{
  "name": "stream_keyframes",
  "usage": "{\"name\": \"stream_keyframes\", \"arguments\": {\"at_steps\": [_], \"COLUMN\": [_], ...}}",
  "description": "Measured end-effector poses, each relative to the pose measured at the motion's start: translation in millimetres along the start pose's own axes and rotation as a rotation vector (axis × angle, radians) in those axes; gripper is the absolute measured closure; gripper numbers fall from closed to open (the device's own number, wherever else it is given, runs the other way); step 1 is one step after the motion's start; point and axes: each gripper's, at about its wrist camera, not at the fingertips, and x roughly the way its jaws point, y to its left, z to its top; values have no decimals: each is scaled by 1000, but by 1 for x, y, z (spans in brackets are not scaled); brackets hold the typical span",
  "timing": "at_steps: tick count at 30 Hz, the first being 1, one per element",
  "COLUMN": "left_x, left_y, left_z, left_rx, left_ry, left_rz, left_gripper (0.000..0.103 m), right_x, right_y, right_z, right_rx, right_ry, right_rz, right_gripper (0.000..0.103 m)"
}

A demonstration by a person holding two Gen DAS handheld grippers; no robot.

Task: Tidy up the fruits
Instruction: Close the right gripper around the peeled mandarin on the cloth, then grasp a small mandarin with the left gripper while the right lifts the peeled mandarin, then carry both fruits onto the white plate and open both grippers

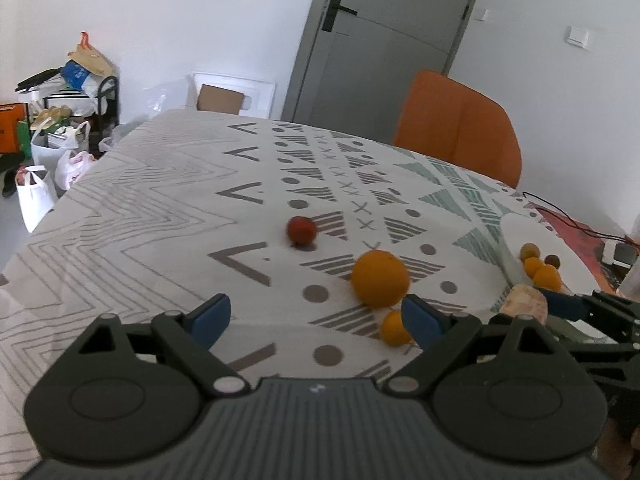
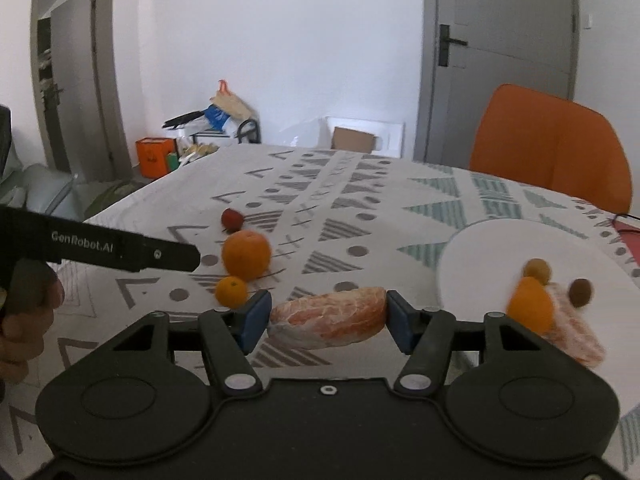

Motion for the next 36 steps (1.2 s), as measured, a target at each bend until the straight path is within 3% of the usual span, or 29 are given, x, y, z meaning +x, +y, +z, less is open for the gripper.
{"name": "stream_keyframes", "arguments": {"at_steps": [7,9,12,15,17,23,36], "left_x": [8,12,21,25,27,26,24], "left_y": [-21,-27,-35,-47,-52,-67,-120], "left_z": [-4,-6,-10,-15,-16,-10,-3], "left_rx": [40,55,65,118,130,126,222], "left_ry": [10,23,49,28,35,32,5], "left_rz": [-43,-55,-77,-53,-68,-89,-137], "left_gripper": [15,21,37,53,80,81,81], "right_x": [-11,-15,-19,-25,-29,-39,-53], "right_y": [-16,-21,-27,-34,-40,-61,-99], "right_z": [-2,-3,-4,-9,-12,-21,-39], "right_rx": [46,64,74,87,106,148,229], "right_ry": [-30,-36,-38,-44,-49,-69,-95], "right_rz": [-32,-36,-61,-83,-99,-123,-157], "right_gripper": [44,44,44,44,44,44,44]}}
